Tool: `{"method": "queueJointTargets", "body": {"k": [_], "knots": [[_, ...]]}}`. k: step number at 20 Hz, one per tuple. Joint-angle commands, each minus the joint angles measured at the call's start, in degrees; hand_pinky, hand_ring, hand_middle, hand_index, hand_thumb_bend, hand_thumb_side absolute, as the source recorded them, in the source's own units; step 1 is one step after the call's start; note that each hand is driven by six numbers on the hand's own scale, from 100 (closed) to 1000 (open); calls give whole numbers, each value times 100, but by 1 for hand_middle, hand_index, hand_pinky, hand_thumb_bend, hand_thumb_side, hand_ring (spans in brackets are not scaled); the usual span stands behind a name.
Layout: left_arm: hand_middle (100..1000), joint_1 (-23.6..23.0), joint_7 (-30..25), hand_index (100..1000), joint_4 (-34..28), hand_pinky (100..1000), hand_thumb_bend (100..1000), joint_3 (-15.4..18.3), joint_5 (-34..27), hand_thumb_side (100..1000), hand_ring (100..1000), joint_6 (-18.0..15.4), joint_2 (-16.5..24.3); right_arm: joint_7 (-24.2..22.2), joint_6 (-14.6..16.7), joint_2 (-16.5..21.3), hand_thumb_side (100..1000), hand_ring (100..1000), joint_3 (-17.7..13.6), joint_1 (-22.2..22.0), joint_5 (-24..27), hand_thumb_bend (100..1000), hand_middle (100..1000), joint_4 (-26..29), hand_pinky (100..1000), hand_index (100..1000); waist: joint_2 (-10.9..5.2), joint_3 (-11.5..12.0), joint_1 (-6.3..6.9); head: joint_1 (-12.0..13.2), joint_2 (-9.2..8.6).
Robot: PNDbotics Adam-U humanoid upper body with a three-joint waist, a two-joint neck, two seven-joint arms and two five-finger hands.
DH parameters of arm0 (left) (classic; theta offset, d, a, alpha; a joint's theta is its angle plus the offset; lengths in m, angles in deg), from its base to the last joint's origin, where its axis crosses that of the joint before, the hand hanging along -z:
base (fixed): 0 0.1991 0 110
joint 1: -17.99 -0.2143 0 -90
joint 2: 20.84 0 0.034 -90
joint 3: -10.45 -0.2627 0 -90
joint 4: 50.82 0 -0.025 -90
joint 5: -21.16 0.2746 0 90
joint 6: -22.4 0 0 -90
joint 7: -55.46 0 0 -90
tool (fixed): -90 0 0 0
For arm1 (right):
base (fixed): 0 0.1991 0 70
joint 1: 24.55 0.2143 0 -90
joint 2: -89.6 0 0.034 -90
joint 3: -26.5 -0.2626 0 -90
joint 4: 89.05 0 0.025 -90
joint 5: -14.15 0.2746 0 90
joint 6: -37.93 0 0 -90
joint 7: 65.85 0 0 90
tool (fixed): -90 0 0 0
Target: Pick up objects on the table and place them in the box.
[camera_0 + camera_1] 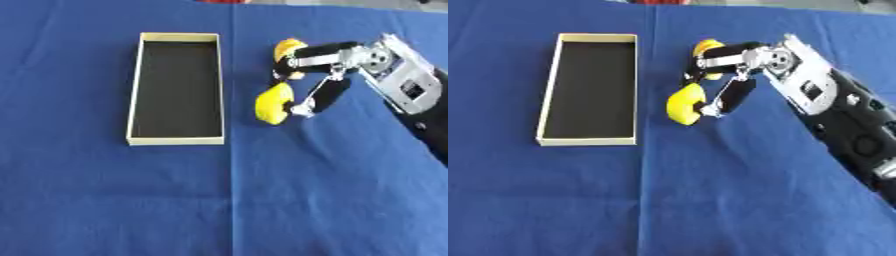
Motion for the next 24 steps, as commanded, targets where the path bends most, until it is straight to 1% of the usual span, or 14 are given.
{"method": "queueJointTargets", "body": {"k": [1, 3, 5, 7, 10, 13, 17, 20, 24], "knots": [[761, 41, 14, 805, -92, 803, 639, 53, -8, 706, 846, 6, 79, 176, -154, 163, 100, 789, -236, 186, 207, 100, 624, 466, 871, 609, -149, -18, 19, 8, 25], [761, 38, 17, 804, -92, 803, 638, 51, -8, 705, 846, 8, 78, 338, -278, 94, 100, 787, -317, 348, 280, 100, 624, 682, 872, 607, -157, -28, 23, 5, 24], [761, 42, 15, 804, -92, 803, 638, 47, -7, 706, 846, 5, 80, 488, -414, -91, 100, 786, -345, 586, 288, 100, 627, 757, 873, 610, -168, -33, 33, -13, 24], [760, 64, 5, 803, -92, 803, 637, 34, -11, 706, 846, -2, 72, 564, -512, -386, 100, 784, -304, 856, 222, 100, 627, 665, 872, 610, -175, -27, 44, -50, 15], [760, 115, -22, 803, -92, 804, 637, 8, -21, 707, 846, -15, 59, 596, -539, -887, 100, 784, -187, 1205, 49, 100, 632, 334, 872, 614, -171, 15, 58, -128, -8], [760, 173, -42, 802, -92, 804, 637, -12, -32, 708, 846, -34, 55, 561, -453, -1309, 100, 785, -48, 1423, -206, 100, 640, -84, 871, 621, -162, 63, 58, -215, -25], [760, 224, -69, 800, -92, 804, 637, -34, -52, 707, 846, -45, 33, 579, -286, -1704, 100, 788, 50, 1502, -553, 100, 656, -613, 870, 636, -142, 127, 41, -312, -43], [760, 240, -78, 799, -92, 804, 637, -37, -63, 707, 846, -45, 17, 646, -171, -1877, 102, 793, 56, 1481, -807, 100, 660, -986, 870, 642, -127, 163, 33, -334, -55], [760, 241, -76, 797, -92, 804, 637, -32, -75, 706, 847, -40, -4, 791, 8, -2004, 117, 800, 25, 1398, -1188, 100, 670, -1430, 870, 654, -109, 186, 31, -337, -55]]}}
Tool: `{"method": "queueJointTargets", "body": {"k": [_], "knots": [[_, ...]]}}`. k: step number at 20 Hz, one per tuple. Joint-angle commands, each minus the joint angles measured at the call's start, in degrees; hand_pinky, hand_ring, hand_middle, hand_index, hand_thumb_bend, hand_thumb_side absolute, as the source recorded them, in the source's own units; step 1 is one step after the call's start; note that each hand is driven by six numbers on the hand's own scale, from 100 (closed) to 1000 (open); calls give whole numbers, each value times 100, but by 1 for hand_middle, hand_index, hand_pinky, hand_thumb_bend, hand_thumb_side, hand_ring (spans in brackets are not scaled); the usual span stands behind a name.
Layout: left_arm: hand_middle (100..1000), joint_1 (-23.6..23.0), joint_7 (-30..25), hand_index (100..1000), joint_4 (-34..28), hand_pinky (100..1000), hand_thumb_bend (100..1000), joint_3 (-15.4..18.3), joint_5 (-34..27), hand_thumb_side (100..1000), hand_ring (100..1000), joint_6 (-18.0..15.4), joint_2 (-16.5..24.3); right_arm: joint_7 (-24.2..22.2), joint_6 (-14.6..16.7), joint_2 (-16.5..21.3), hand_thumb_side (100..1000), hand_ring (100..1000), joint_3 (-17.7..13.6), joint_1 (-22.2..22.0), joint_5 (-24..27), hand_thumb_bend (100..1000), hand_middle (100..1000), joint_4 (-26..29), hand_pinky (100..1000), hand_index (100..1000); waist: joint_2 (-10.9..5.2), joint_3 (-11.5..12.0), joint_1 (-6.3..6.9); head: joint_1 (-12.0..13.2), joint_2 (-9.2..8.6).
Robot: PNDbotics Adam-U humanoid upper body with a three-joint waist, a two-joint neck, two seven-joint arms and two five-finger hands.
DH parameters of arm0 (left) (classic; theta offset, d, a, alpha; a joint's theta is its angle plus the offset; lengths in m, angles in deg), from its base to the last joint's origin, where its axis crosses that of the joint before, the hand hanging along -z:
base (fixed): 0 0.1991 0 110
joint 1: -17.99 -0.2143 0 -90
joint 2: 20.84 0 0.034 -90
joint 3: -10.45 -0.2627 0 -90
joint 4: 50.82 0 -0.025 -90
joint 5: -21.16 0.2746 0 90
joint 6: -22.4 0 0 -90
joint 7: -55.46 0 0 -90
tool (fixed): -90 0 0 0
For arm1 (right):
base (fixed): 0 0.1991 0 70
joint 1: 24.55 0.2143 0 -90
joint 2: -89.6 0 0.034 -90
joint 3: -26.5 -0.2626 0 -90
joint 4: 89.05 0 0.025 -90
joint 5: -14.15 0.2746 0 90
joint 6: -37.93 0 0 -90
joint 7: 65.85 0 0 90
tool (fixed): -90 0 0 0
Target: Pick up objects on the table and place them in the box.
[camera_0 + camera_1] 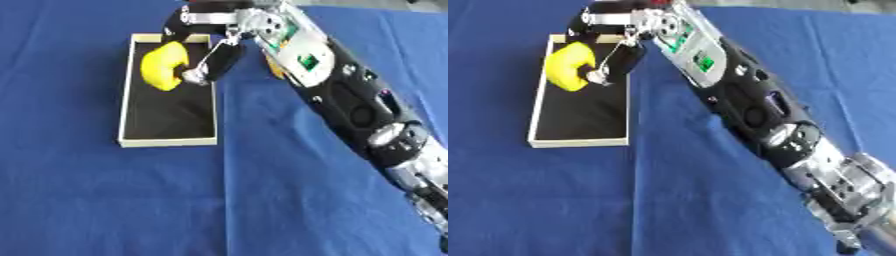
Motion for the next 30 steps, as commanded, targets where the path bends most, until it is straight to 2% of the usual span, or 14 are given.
{"method": "queueJointTargets", "body": {"k": [1, 2, 4, 6, 7, 9, 14, 17, 23, 27, 30], "knots": [[760, 81, -16, 797, -92, 804, 637, 8, -23, 706, 847, 5, 50, 109, 154, -29, 124, 804, -59, 47, -284, 100, 674, -257, 870, 659, -110, 16, 39, -13, -51], [760, 80, -17, 796, -92, 803, 637, 7, -24, 703, 847, 6, 46, 139, 197, -40, 100, 812, -63, 28, -359, 100, 684, -321, 871, 667, -108, 15, 39, -11, -50], [760, 76, -19, 795, -92, 804, 636, 7, -26, 706, 847, 10, 37, 177, 289, -52, 154, 831, -60, -5, -492, 100, 712, -410, 874, 695, -106, 10, 41, -1, -44], [760, 75, -21, 795, -92, 804, 637, 7, -26, 706, 847, 15, 32, 199, 390, -61, 200, 866, -53, -23, -605, 168, 766, -444, 882, 758, -106, 3, 46, 0, -41], [760, 76, -21, 795, -92, 804, 637, 7, -26, 706, 848, 17, 30, 194, 453, -62, 245, 909, -44, -27, -653, 239, 837, -441, 895, 842, -107, 1, 48, 2, -39], [760, 73, -22, 794, -92, 804, 637, 7, -28, 706, 848, 22, 26, 174, 601, -51, 300, 953, -36, -28, -758, 290, 884, -400, 912, 909, -107, -3, 54, 4, -40], [760, 69, -28, 794, -92, 804, 638, 4, -37, 706, 848, 28, 19, 179, 788, 17, 333, 993, -78, -31, -1100, 310, 927, -281, 936, 953, -112, -26, 56, 32, -31], [760, 69, -34, 794, -92, 804, 637, 0, -42, 705, 849, 32, 13, 221, 800, 58, 313, 1000, -101, -45, -1212, 318, 949, -211, 942, 974, -117, -37, 56, 47, -26], [760, 49, -31, 793, -92, 804, 637, 7, -40, 705, 849, 42, 12, 424, 621, 276, 304, 985, -217, -78, -1027, 327, 934, 227, 929, 966, -126, -67, 55, 76, -20], [760, 11, -13, 792, -92, 804, 636, 23, -28, 705, 849, 50, 28, 608, 278, 734, 298, 973, -445, -148, -892, 333, 921, 538, 925, 951, -140, -109, 44, 119, -3], [759, -8, 0, 792, -92, 804, 636, 33, -17, 705, 849, 54, 43, 758, 20, 1140, 288, 969, -675, -251, -916, 342, 913, 558, 923, 944, -147, -141, 41, 153, 1]]}}
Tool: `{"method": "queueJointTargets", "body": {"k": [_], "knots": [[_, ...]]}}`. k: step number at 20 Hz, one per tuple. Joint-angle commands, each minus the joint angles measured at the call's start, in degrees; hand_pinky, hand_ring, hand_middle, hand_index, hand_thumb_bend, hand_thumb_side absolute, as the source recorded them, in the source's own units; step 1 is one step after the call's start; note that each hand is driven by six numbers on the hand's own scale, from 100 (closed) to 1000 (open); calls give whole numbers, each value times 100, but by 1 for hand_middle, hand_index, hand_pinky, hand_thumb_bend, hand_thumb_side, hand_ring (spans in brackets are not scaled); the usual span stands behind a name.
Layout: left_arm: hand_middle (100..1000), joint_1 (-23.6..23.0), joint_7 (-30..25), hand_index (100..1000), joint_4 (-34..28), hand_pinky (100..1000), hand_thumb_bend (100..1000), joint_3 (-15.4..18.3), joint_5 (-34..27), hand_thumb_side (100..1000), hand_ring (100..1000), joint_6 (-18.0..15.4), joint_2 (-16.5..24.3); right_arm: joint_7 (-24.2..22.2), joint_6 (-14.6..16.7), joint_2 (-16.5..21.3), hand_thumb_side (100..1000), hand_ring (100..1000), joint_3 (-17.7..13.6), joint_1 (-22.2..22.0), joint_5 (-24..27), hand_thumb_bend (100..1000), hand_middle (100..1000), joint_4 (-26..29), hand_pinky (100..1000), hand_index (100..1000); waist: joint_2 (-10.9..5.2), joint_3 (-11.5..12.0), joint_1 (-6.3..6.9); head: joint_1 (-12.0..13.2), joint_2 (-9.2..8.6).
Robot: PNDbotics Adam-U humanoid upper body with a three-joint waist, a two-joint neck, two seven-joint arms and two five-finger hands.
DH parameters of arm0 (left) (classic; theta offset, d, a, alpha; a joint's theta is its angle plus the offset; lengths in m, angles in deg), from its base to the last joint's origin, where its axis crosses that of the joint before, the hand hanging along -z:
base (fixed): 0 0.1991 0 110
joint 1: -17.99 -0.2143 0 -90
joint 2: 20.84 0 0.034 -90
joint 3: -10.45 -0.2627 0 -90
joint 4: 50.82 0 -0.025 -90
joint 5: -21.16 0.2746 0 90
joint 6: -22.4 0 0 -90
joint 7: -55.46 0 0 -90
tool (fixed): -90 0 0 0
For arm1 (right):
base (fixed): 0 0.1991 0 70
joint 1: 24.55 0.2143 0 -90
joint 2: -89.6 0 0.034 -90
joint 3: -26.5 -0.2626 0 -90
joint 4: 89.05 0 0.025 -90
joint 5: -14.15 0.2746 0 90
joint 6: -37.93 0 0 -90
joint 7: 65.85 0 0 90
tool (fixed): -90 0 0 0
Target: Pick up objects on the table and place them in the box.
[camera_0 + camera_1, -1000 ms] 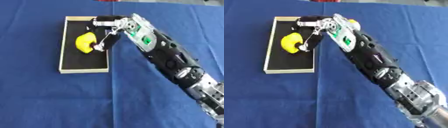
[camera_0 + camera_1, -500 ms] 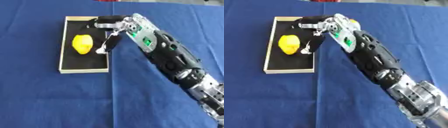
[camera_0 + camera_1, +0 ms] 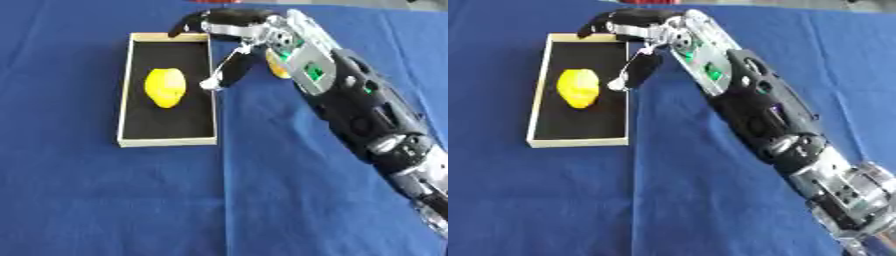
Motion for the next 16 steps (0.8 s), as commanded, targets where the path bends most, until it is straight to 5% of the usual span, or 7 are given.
{"method": "queueJointTargets", "body": {"k": [1, 6, 16], "knots": [[759, 11, 21, 792, -92, 804, 636, 35, 31, 705, 849, 10, 95, 173, -267, 564, 282, 968, -313, 2, 2, 346, 911, 104, 922, 941, -152, -19, 40, 53, -6], [760, 4, 24, 792, -92, 804, 636, 38, 44, 705, 850, 16, 116, 357, -488, 950, 272, 967, -558, -150, -250, 371, 909, -199, 923, 941, -137, -58, 69, 77, -27], [761, 2, 10, 791, -92, 805, 634, 33, 35, 704, 853, 15, 117, 475, -550, 1070, 274, 970, -763, -253, -639, 384, 912, -709, 924, 945, -80, -61, 75, 76, -41]]}}
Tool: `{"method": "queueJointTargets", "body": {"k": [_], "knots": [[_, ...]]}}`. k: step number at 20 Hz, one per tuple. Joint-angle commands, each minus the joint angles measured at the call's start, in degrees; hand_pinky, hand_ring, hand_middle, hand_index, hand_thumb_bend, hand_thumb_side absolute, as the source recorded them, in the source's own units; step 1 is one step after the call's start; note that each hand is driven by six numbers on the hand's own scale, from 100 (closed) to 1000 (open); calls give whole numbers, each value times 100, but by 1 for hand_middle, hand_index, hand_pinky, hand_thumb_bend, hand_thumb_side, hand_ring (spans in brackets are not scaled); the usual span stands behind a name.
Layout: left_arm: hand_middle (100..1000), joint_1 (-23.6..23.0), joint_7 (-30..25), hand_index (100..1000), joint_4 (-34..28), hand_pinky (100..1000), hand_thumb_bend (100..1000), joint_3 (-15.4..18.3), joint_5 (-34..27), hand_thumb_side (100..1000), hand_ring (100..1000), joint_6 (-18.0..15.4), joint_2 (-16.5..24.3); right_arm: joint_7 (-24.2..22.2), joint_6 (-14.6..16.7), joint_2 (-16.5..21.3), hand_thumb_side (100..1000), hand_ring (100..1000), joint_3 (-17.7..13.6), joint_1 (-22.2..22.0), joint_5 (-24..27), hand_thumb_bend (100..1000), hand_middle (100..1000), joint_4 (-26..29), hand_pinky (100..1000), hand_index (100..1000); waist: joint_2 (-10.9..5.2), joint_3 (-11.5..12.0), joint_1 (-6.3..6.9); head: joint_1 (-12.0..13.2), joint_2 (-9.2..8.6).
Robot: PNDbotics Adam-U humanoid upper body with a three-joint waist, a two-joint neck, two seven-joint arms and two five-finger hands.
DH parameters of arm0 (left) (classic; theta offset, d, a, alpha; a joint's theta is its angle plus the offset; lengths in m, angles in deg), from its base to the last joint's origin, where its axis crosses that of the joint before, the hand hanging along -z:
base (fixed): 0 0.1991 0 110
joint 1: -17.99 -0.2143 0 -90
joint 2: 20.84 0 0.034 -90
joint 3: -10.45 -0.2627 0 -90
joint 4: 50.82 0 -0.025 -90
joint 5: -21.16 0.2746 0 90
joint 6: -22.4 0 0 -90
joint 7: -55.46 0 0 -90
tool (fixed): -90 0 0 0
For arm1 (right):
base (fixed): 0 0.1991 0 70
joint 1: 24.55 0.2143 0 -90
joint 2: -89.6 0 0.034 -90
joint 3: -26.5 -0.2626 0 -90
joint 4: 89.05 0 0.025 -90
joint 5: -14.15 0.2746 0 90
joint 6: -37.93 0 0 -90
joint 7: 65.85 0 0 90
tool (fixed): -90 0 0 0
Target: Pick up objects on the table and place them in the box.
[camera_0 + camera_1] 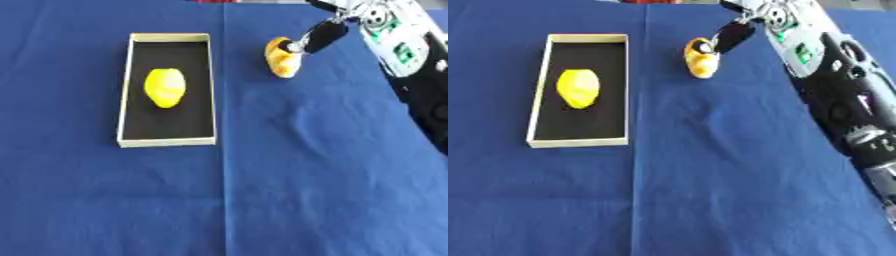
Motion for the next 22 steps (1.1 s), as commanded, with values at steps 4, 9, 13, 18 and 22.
{"method": "queueJointTargets", "body": {"k": [4, 9, 13, 18, 22], "knots": [[762, 40, -5, 791, -92, 805, 633, 28, 13, 703, 853, 2, 105, 133, -26, 127, 275, 970, -145, 88, -74, 383, 911, -234, 923, 944, -88, 25, 15, -6, -71], [762, 73, -27, 791, -92, 805, 632, 14, -3, 703, 854, -6, 84, 225, -46, 7, 277, 970, -170, 159, -150, 384, 910, -467, 922, 945, -19, 73, 10, -50, -143], [762, 83, -31, 790, -92, 805, 632, 15, -13, 701, 854, -9, 78, 269, -100, -53, 275, 970, -246, 194, -293, 392, 908, -739, 922, 946, 42, 108, -4, -79, -191], [763, 105, -39, 790, -92, 806, 630, 8, -23, 701, 854, -16, 73, 233, -111, -95, 257, 961, -276, 186, -530, 430, 861, -1015, 921, 937, 91, 124, -9, -86, -195], [763, 114, -46, 790, -92, 806, 627, 4, -26, 702, 855, -21, 75, 219, -192, -128, 293, 931, -314, 192, -733, 373, 743, -1109, 910, 841, 100, 116, 4, -70, -180]]}}
